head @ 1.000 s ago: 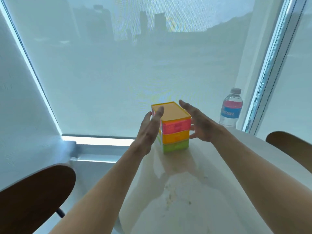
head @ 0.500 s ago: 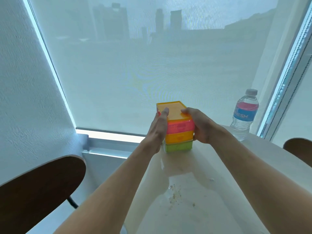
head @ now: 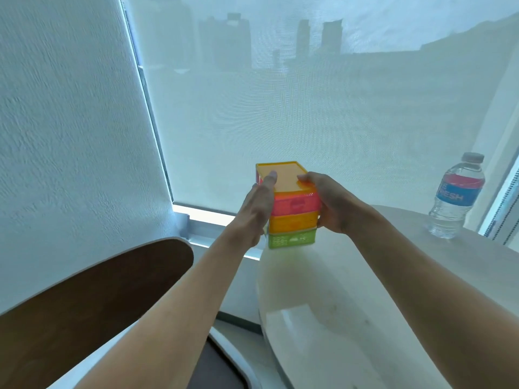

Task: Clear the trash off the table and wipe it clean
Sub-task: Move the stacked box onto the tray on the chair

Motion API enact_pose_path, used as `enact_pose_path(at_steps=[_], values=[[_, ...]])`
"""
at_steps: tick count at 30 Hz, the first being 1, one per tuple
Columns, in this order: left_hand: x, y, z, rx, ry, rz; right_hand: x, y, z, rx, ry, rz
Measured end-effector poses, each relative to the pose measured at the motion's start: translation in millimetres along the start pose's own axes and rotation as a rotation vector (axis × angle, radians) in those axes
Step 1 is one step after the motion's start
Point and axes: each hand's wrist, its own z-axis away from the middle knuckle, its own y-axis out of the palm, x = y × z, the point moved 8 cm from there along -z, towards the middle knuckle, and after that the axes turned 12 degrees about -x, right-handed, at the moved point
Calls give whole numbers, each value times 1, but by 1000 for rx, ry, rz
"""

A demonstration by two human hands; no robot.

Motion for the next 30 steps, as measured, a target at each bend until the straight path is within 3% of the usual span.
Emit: enact_pose_path(at_steps=[14, 30], values=[[21, -173, 47, -192, 15, 26, -13, 156, 72, 309, 28, 16], [131, -341, 112, -382, -71, 37, -120, 313, 149, 575, 151, 36]])
